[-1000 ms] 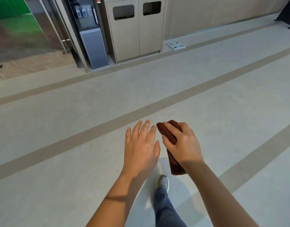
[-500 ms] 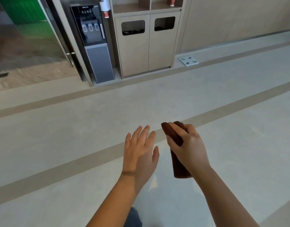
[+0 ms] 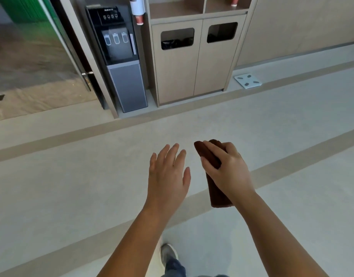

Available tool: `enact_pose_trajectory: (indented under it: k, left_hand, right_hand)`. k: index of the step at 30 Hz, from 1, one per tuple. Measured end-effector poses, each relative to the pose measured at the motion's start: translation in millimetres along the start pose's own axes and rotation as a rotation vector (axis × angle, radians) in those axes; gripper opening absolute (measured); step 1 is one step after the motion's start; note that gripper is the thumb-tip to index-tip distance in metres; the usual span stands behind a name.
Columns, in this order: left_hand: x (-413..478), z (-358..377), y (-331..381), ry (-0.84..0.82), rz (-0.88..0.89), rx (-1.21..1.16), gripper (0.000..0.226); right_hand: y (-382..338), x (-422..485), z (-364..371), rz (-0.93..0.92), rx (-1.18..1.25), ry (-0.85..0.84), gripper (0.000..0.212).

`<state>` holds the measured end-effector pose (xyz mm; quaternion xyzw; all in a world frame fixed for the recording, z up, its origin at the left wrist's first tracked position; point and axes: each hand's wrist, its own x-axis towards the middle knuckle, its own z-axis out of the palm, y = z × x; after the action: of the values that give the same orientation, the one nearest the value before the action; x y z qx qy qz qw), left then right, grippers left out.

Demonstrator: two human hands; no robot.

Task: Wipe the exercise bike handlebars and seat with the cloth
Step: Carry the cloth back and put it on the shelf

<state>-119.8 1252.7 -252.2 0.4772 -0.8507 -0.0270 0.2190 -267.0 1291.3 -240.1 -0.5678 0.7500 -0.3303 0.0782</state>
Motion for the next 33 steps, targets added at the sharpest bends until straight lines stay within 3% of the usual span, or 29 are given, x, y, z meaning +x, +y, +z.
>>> enact_pose_trajectory:
  k: [10, 17, 22, 33]
  left_hand:
    - [163, 65, -60, -0.074, -0.031, 0.050, 0.043]
    - [331, 120, -69, -0.144, -0.004, 0.074, 0.043]
    - [443, 145, -66, -0.064, -0.004, 0.060, 0.039]
    - [604, 181, -117, -0.078, -0.151, 0.020, 0.040]
  right_hand:
    - [30, 176, 59, 0.018, 0.023, 0.009, 0.042]
    - [88, 338, 74, 0.026, 0.039, 0.058, 0.043]
    - [112, 459, 62, -0.015, 0.070, 0.080, 0.042]
    - [120, 643, 104, -0.093, 0.078, 0.010, 0.041]
